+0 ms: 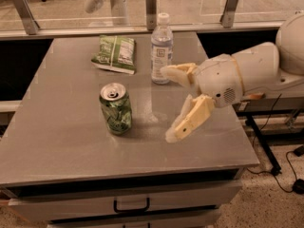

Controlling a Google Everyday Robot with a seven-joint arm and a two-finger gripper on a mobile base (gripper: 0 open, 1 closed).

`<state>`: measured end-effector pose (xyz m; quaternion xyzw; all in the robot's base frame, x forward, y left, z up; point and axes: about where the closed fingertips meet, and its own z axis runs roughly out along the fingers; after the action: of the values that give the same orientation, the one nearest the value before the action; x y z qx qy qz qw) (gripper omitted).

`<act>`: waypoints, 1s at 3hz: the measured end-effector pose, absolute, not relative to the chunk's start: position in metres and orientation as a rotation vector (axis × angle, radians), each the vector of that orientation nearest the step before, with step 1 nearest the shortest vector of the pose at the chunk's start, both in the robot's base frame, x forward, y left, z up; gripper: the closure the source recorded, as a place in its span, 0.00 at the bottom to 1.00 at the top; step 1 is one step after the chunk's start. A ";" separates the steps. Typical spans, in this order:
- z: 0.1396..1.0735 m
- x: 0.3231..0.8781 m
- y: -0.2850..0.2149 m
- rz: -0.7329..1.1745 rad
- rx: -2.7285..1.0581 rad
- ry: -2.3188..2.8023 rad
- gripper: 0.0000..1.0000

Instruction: Knock green can over

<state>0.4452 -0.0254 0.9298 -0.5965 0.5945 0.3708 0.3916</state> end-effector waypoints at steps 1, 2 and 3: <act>0.941 0.441 -0.013 0.985 -1.501 1.471 0.00; 0.937 0.443 -0.011 0.973 -1.462 1.445 0.00; 0.925 0.453 0.006 1.012 -1.371 1.381 0.00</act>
Offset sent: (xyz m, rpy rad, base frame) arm 0.0034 0.0158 0.0056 0.1462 -0.0518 -0.0424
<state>0.4529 0.0063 0.9245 -0.5560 0.5601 0.4106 0.4566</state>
